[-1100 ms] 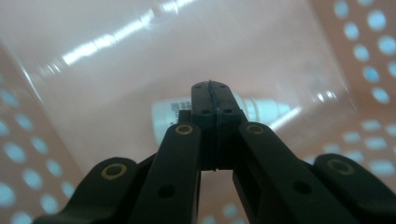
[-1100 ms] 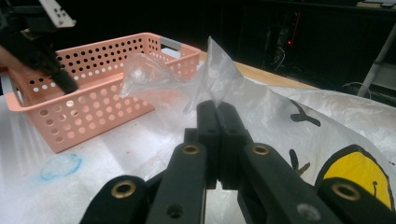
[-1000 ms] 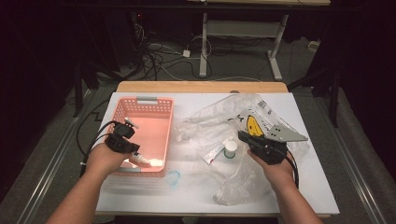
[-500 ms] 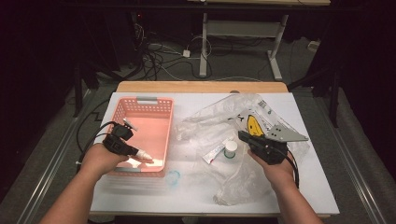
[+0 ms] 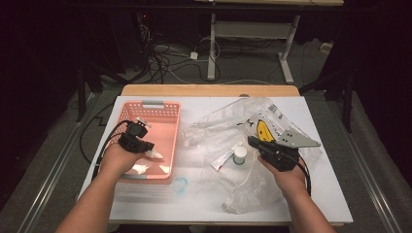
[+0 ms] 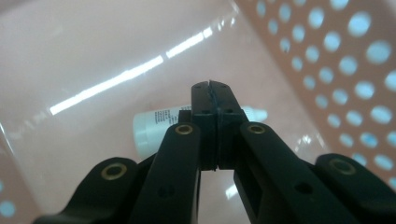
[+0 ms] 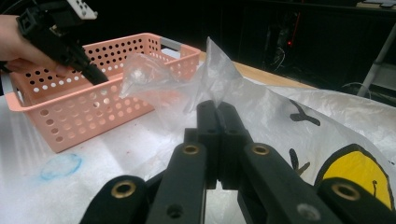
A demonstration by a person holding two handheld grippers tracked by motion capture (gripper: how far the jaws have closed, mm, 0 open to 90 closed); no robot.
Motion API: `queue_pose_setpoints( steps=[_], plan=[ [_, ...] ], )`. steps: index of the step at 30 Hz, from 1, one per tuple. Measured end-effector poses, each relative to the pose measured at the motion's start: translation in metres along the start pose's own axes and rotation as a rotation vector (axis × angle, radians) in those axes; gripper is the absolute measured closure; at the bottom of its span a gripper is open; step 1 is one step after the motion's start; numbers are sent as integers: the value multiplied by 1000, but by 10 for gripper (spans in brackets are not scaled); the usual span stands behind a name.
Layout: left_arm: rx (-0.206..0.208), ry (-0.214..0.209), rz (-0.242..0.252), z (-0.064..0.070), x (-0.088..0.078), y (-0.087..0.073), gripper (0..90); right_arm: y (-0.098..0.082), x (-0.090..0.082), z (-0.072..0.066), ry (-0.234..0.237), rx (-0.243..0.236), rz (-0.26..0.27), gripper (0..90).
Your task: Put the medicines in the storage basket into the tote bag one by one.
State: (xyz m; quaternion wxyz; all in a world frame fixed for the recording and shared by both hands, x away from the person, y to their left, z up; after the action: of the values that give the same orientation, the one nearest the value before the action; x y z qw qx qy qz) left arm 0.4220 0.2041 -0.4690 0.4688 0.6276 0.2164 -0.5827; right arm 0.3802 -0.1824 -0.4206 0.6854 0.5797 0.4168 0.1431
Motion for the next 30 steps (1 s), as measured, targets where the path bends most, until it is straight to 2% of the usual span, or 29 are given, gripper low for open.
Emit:
queue_pose_setpoints(
  steps=[1, 4, 7, 8, 9, 10, 11, 12, 14, 15, 16, 18, 23, 26, 30],
  plan=[
    [-2, 5, 7, -1, -1, 2, 834, 0, 0, 0, 0, 1, 0, 900],
    [-13, 4, -3, -3, -1, 6, 647, -1, 0, 1, 1, -1, -1, 900],
    [-48, -7, -33, -7, 1, 4, 410, 0, 0, 0, 0, 0, 1, 900],
    [-62, -2, -55, -8, 3, 4, 291, 0, 0, 0, 0, -3, 2, 900],
    [-63, 24, -77, -8, 5, 3, 168, 0, 0, 0, 1, -3, 2, 900],
    [-68, 28, -92, -8, 6, 2, 127, 0, 0, 0, 1, -3, 2, 900],
    [-76, 14, -95, -8, 7, 2, 120, 0, 0, 0, 1, -2, 2, 900],
    [-85, 5, -92, -7, 8, 3, 59, 0, 0, 0, 1, -3, 1, 900],
    [-107, -9, -100, -3, 11, 6, 23, 0, 1, -1, 2, -3, -3, 900],
    [-114, -10, -128, -2, 14, 7, 0, 0, 1, -1, 2, -4, -3, 900],
    [-123, -7, -163, 0, 20, 7, 0, 0, 0, -1, 2, -4, -2, 900],
    [-138, 12, -193, 0, 26, 7, 0, 0, 0, -1, 1, -2, 1, 900],
    [-157, 5, -252, 2, 39, 7, 7, 1, -1, 1, -3, -2, 4, 900],
    [-185, 0, -232, 1, 40, 9, 30, 0, -1, 1, -2, -3, 3, 900],
    [-195, -2, -227, 0, 42, 12, 39, 1, -1, 1, -3, -4, 4, 900]
  ],
)
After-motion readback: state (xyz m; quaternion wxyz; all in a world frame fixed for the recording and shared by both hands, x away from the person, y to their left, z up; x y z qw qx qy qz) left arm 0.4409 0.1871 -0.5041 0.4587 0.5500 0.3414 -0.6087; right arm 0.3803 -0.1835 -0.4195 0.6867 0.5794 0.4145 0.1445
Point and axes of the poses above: each handheld gripper's, and its own axes: x roughly forward along the jaws, y roughly out of its top, z roughly to its right, the point moved 5 cm from there along x, roughly forward along the jaws, and after that the axes turned 5 degrees about -z, right-handed, at the moved point
